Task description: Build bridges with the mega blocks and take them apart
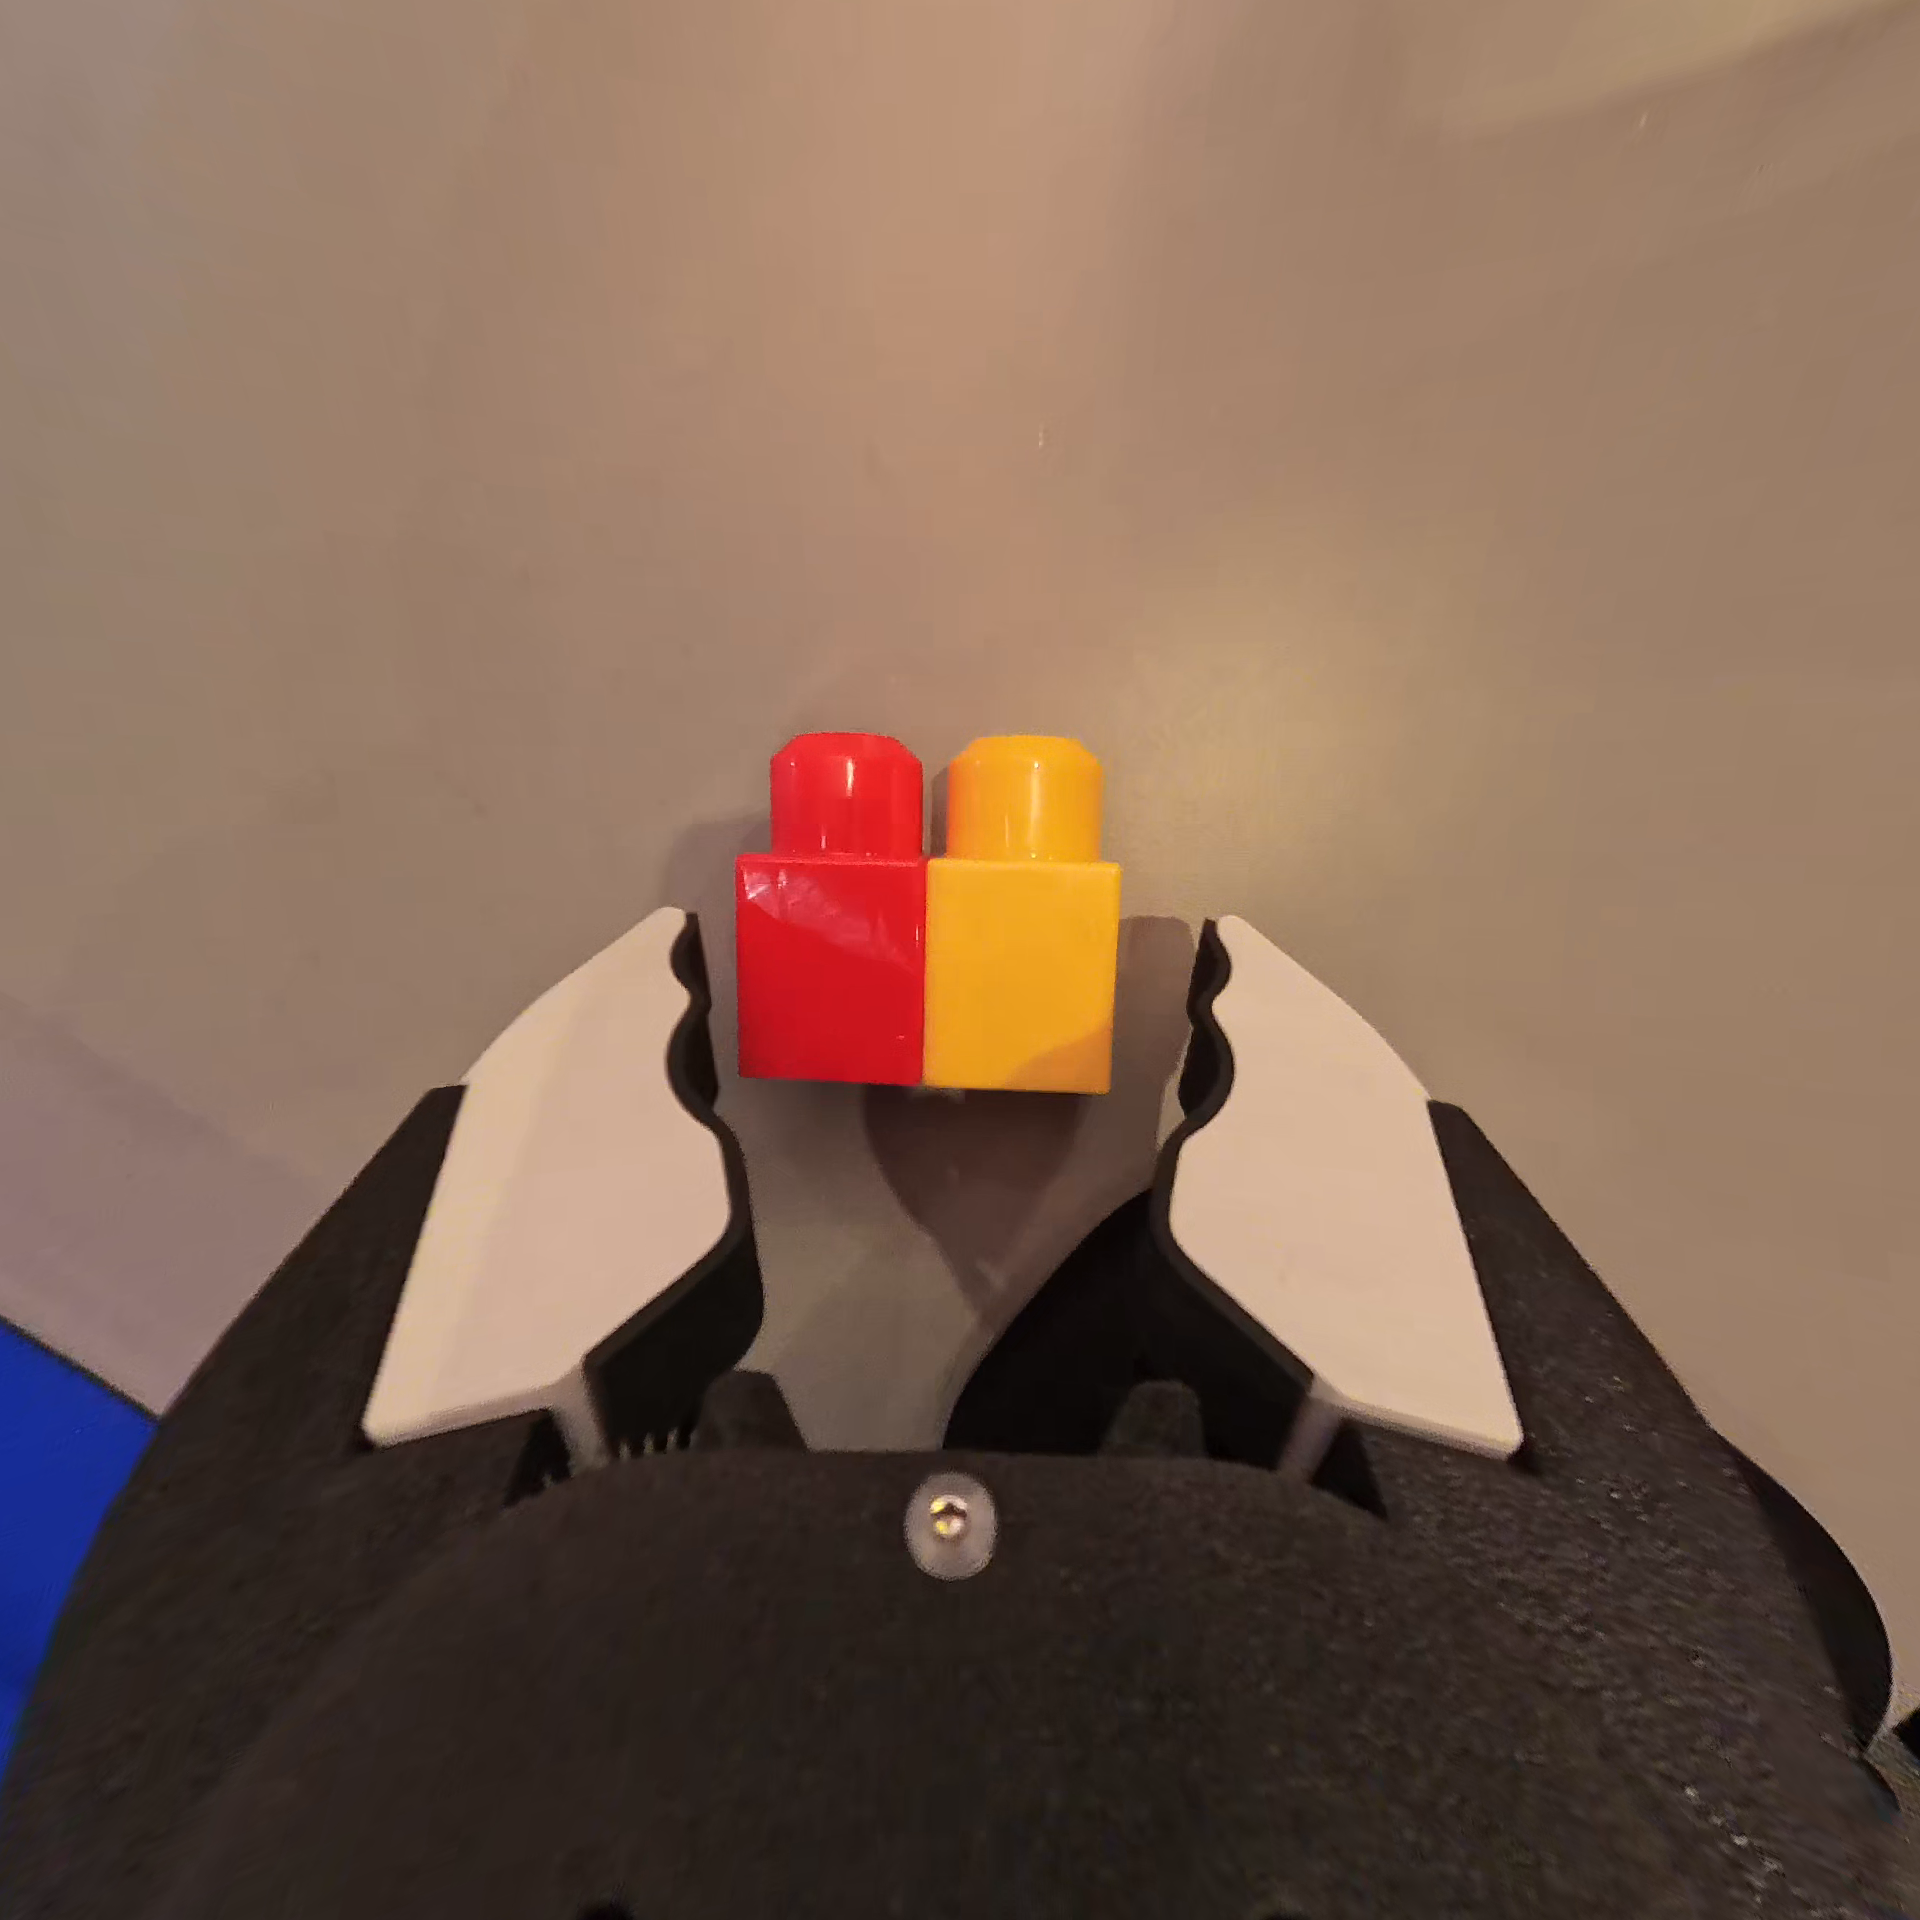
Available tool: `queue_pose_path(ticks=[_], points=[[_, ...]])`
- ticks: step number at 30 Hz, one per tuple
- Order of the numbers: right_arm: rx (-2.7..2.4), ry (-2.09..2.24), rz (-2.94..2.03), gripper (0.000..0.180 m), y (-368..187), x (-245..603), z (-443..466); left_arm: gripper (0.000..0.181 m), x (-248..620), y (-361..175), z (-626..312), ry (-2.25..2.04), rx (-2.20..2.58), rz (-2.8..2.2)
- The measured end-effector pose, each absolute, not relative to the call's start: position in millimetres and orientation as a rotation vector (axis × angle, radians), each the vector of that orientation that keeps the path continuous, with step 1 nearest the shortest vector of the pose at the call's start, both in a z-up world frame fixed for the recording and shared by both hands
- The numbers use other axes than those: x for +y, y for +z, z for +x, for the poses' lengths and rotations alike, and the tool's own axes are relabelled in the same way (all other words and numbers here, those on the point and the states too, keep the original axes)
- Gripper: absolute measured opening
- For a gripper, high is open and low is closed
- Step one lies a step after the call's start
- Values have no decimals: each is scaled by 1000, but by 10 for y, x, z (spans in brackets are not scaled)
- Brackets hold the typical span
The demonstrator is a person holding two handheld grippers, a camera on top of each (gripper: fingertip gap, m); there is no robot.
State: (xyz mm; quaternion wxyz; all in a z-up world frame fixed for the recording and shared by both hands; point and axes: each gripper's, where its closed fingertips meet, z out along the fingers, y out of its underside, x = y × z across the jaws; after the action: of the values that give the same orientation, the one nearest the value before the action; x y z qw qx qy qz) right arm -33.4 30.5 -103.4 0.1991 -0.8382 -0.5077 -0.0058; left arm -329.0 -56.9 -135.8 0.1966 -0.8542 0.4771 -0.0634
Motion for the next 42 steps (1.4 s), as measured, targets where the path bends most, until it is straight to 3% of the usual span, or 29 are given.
queue_pose_path(ticks=[42], points=[[-1414,48,-2413,34,-1100,233,-335,80,-534,-1537,-3310,-246,1313,-2467]])
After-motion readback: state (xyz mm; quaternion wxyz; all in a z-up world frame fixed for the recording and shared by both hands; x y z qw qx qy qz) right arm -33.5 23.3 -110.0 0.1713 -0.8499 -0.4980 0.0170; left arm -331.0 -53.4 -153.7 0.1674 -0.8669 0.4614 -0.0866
